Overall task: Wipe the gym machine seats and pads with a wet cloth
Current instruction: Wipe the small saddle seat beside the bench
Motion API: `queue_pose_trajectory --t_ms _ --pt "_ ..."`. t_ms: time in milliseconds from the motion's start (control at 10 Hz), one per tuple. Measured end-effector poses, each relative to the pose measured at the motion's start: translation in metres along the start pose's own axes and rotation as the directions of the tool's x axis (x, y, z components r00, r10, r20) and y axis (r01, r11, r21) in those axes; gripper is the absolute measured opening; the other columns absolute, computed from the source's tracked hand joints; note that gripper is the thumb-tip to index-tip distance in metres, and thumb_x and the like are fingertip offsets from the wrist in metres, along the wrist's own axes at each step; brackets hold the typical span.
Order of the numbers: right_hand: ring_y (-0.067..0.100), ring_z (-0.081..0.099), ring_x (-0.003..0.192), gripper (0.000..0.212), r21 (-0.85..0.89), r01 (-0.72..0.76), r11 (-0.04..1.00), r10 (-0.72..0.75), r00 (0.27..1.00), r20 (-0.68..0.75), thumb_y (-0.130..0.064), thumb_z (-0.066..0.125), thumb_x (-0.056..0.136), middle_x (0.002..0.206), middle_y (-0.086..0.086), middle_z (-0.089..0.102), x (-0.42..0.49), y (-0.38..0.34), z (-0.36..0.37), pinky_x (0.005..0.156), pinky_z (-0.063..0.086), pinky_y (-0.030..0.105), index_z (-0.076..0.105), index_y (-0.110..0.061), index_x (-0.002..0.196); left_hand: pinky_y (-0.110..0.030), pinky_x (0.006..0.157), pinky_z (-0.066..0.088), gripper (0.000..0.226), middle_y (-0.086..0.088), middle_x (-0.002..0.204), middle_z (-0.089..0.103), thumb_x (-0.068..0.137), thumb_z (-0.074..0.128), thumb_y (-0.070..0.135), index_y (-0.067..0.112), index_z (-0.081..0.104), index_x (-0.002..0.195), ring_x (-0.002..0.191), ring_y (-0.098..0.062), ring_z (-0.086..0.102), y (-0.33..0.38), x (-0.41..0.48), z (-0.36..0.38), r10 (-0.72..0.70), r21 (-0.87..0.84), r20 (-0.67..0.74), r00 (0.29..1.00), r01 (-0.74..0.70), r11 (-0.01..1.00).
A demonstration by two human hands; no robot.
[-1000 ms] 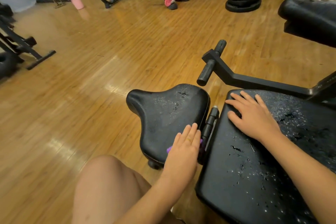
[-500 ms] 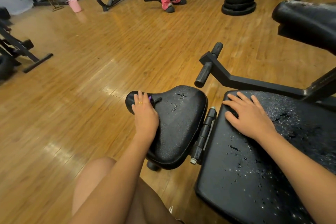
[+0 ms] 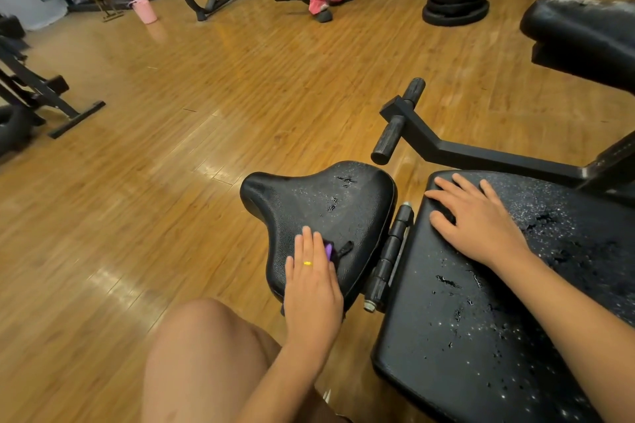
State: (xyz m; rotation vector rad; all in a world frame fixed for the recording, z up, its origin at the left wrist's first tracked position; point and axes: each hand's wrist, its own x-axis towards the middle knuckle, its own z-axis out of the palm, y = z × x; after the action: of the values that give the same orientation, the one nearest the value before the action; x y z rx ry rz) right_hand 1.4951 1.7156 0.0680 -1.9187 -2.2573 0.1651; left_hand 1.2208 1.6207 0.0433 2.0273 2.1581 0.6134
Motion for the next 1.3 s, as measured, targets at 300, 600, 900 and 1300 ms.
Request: queue_pose_trajectory --t_ms 300,600,900,1300 --pt "0.011 0.011 0.15 0.048 -0.004 0.002 1.0 -0.002 1.0 0.006 -0.047 0.035 0.099 0.159 -0.013 0.027 0.001 -0.001 0.0 0.123 0.003 0.045 0.042 -0.037 0.145 -0.056 0.105 0.033 0.029 -0.014 0.142 0.046 0.102 0.037 0.015 0.004 0.051 0.125 0.137 -0.034 0.034 -0.047 0.167 -0.014 -0.105 0.043 -0.12 0.987 0.111 0.993" --pt "0.011 0.01 0.15 0.049 -0.012 -0.008 1.0 0.008 1.0 0.012 -0.048 0.034 0.098 0.16 -0.013 0.026 -0.001 -0.001 -0.004 0.123 0.002 0.045 0.041 -0.038 0.145 -0.05 0.093 0.037 0.022 -0.01 0.127 0.057 0.097 0.047 0.019 0.009 0.058 0.113 0.122 -0.033 0.044 -0.045 0.149 -0.023 0.101 0.079 -0.037 0.994 -0.098 0.992" --pt "0.012 0.01 0.151 0.049 -0.006 -0.008 1.0 0.008 1.0 0.013 -0.047 0.034 0.099 0.16 -0.012 0.025 -0.002 -0.001 -0.004 0.123 0.002 0.045 0.041 -0.037 0.146 -0.043 0.122 0.015 0.048 -0.005 0.164 0.022 0.105 0.038 0.017 0.013 0.032 0.153 0.152 -0.024 0.015 -0.015 0.044 -0.013 0.01 -0.04 0.015 1.0 -0.009 0.999" --pt "0.011 0.011 0.15 0.048 0.001 -0.004 1.0 0.004 1.0 0.0 -0.047 0.036 0.098 0.16 -0.012 0.027 0.002 0.0 0.0 0.123 0.002 0.045 0.043 -0.036 0.144 -0.043 0.082 0.041 0.014 -0.014 0.103 0.058 0.091 0.041 0.005 0.013 0.052 0.092 0.103 -0.036 0.055 -0.029 0.214 -0.029 -0.191 0.171 0.139 0.972 0.166 0.971"
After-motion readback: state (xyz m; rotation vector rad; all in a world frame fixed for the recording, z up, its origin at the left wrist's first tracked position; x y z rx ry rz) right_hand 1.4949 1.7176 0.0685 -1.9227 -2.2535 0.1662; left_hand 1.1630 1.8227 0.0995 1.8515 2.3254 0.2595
